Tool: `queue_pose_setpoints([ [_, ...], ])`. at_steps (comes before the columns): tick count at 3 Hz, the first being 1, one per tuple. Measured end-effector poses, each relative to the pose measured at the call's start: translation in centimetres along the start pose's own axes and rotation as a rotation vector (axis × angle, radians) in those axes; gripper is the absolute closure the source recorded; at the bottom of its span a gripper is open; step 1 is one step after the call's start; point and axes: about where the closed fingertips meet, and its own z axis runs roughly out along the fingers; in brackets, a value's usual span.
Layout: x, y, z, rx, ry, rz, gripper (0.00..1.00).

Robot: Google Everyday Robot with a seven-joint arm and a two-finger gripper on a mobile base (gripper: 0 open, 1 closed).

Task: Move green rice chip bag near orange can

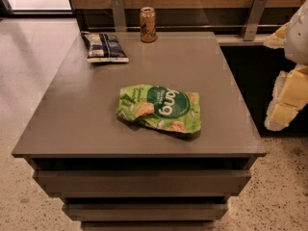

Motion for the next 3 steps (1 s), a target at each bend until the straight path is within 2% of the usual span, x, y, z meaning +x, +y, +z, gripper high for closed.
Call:
queue_pose_setpoints([
  [1, -0.1, -0.3, 0.1, 0.004, -0.011, -0.001, 0.00],
  [2, -0.7, -1.6, 1.7, -0.007, -0.056, -0.021, 0.00],
  [3, -2.2, -3.2, 4.0, -0.030, -0.149, -0.052, 0.00],
])
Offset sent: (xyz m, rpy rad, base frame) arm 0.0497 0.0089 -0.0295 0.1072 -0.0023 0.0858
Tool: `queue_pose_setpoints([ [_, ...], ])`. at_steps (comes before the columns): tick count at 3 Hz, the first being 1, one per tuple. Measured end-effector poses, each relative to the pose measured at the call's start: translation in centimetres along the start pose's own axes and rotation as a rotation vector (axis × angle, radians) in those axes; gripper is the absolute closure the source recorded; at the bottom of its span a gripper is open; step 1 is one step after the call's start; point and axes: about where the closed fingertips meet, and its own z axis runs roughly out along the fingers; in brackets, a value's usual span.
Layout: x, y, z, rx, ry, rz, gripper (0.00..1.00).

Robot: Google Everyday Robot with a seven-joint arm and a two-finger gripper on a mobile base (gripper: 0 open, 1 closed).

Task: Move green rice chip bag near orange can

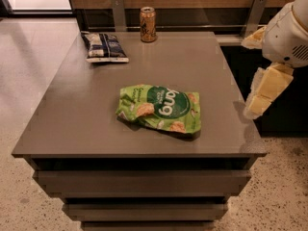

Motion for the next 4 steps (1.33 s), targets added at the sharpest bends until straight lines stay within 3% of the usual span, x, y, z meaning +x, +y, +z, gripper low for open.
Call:
queue_pose_setpoints([
  [1, -1.5, -0.5, 2.1, -0.030, -0.115, -0.011, 0.00],
  [2, -5.0, -0.1, 4.6, -0.107, -0.272, -0.012, 0.00],
  [3, -5.0, -0.1, 4.6, -0.107, -0.271, -0.013, 0.00],
  [4, -6.8, -0.7, 6.8, -0.099, -0.301, -0.048, 0.00],
])
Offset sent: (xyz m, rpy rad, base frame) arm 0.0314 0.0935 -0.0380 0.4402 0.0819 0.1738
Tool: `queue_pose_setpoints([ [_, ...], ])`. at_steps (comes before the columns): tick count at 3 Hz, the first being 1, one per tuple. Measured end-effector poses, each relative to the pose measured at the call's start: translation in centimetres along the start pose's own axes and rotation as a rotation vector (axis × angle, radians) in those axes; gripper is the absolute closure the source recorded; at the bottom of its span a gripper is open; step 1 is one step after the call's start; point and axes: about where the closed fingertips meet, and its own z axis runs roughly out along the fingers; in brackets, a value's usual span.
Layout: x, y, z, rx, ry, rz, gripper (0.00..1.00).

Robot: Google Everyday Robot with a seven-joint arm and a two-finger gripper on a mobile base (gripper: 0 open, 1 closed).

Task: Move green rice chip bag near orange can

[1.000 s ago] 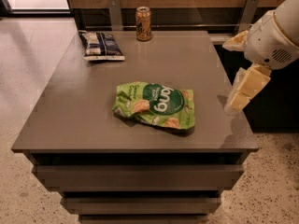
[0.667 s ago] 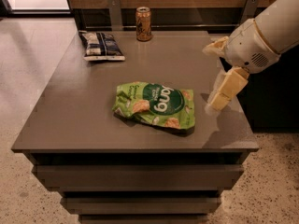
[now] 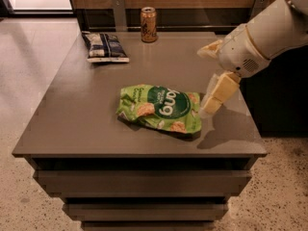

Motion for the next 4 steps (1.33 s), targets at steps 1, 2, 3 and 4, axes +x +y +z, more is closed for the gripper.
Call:
queue_pose_setpoints([
  [1, -0.8, -1.4, 3.1, 0.002, -0.035, -0.032, 0.00],
  [2, -1.1, -2.7, 6.1, -0.009, -0.062, -0.046, 0.00],
  [3, -0.9, -3.1, 8.7, -0.038, -0.077, -0.039, 0.00],
  [4, -1.0, -2.5, 10.1, -0.065, -0.111, -0.020, 0.00],
])
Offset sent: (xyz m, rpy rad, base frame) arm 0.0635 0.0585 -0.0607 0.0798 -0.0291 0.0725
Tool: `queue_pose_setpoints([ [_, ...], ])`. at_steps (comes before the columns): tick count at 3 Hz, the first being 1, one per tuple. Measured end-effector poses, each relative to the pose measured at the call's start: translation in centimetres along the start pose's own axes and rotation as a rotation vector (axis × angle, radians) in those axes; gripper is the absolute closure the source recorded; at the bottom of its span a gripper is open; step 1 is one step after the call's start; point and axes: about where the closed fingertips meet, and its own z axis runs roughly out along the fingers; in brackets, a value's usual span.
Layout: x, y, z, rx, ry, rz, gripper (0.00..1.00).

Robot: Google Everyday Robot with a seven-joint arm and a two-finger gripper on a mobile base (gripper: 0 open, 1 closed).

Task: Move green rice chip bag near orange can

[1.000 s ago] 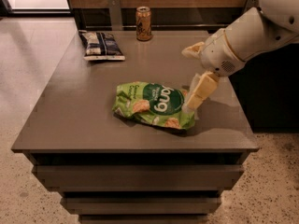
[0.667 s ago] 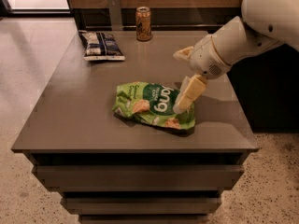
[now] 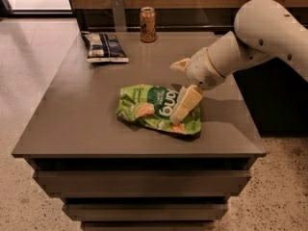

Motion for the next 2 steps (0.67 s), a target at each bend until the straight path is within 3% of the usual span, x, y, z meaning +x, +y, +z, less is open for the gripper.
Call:
queue_pose_setpoints([
  [1, -0.8, 1.3, 0.1, -0.025, -0.055, 0.009, 0.16],
  [2, -0.6, 2.5, 0.3, -0.043, -0.117, 0.046, 0.39],
])
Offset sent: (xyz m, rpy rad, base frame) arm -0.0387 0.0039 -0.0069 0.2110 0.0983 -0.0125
